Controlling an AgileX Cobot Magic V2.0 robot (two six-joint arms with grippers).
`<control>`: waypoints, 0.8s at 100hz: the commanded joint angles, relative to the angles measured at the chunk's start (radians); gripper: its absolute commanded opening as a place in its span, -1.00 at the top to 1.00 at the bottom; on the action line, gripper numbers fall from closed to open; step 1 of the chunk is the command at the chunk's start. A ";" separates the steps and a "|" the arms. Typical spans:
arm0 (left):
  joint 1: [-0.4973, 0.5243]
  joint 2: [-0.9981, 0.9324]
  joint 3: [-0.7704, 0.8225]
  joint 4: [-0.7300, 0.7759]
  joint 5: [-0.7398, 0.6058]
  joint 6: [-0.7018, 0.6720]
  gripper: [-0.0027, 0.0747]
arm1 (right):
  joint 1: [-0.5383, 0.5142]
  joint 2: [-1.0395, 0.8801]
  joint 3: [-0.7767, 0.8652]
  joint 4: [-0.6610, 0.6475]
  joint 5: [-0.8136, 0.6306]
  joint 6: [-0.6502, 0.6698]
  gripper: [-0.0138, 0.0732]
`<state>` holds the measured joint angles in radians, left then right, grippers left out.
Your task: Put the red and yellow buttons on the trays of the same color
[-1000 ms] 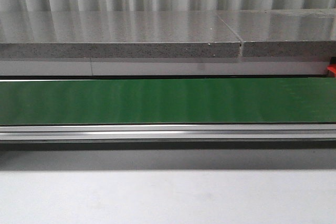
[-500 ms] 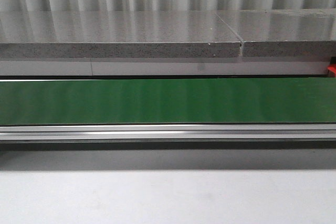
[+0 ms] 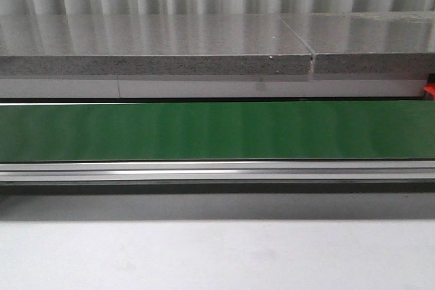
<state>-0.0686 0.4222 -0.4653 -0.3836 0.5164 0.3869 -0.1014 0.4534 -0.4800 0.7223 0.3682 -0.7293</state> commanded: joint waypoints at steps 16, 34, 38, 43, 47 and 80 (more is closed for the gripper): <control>-0.009 0.004 -0.028 -0.023 -0.066 -0.002 0.99 | 0.075 -0.004 -0.025 -0.112 -0.058 0.033 0.84; -0.009 0.004 -0.028 -0.023 -0.066 -0.002 0.99 | 0.108 -0.010 -0.022 -0.425 -0.070 0.363 0.84; -0.009 0.004 -0.028 -0.023 -0.066 -0.002 0.99 | 0.116 -0.019 -0.014 -0.490 -0.085 0.452 0.84; -0.009 0.004 -0.028 -0.023 -0.066 -0.002 0.99 | 0.126 -0.033 0.007 -0.576 -0.124 0.542 0.84; -0.009 0.004 -0.028 -0.023 -0.066 -0.002 0.99 | 0.134 -0.047 0.035 -0.620 -0.164 0.600 0.84; -0.009 0.004 -0.028 -0.023 -0.066 -0.002 0.99 | 0.137 -0.202 0.325 -0.676 -0.450 0.673 0.84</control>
<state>-0.0686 0.4222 -0.4653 -0.3836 0.5164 0.3869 0.0356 0.2810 -0.1820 0.0602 0.0487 -0.0635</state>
